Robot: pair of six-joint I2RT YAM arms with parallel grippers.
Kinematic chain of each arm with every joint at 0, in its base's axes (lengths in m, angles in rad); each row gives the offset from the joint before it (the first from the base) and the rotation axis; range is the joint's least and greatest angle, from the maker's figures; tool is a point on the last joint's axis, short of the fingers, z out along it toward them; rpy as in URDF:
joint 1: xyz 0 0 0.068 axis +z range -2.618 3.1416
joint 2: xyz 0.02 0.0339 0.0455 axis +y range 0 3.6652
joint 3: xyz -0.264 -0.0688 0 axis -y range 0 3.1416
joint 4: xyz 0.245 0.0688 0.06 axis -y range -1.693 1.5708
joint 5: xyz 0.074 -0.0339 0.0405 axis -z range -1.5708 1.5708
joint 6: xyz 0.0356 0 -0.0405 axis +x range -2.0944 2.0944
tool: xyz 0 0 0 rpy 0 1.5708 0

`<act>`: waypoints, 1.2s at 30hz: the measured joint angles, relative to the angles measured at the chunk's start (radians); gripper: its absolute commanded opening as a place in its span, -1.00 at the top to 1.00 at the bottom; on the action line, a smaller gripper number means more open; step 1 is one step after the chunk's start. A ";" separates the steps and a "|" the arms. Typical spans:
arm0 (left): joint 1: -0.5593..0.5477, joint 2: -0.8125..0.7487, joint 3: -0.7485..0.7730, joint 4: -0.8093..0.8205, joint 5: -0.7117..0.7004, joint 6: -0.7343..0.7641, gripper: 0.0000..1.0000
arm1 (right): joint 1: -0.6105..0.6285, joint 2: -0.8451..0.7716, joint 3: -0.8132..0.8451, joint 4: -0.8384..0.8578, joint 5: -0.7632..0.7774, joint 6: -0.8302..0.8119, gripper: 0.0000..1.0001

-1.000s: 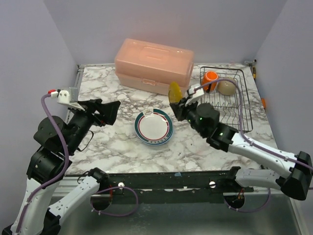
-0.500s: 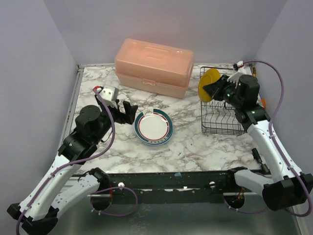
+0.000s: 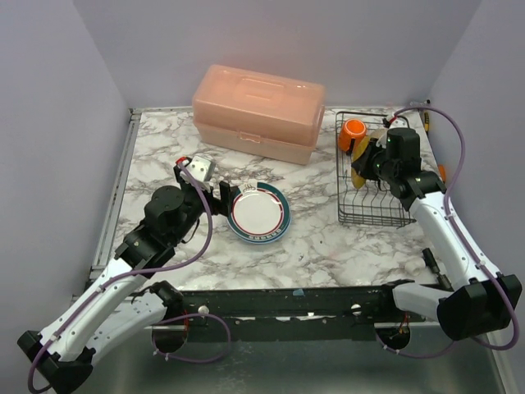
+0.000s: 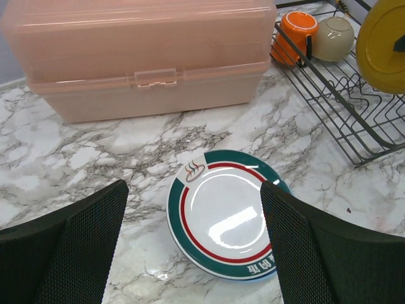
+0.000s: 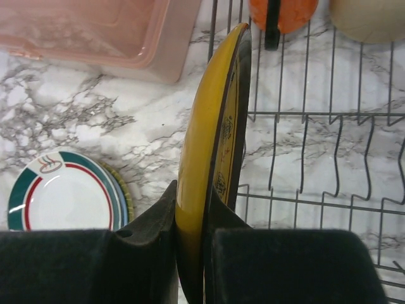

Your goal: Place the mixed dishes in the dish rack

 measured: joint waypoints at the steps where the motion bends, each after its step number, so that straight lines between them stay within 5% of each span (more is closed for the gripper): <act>1: -0.002 0.001 0.000 0.006 0.000 0.001 -0.70 | 0.000 0.001 0.000 0.000 0.013 -0.010 0.99; 18: -0.004 0.010 0.000 0.027 -0.011 0.008 -0.69 | 0.000 0.118 -0.053 0.016 0.031 -0.103 0.96; 24: -0.004 0.018 0.000 0.027 -0.011 0.008 -0.69 | 0.000 0.138 -0.053 0.015 0.041 -0.111 0.76; 32: -0.004 0.025 0.000 0.027 -0.014 0.008 -0.68 | 0.000 0.189 -0.053 0.009 0.045 -0.118 0.21; 36: -0.004 0.026 -0.002 0.029 -0.021 0.012 -0.68 | 0.000 0.190 -0.053 0.010 0.045 -0.118 0.14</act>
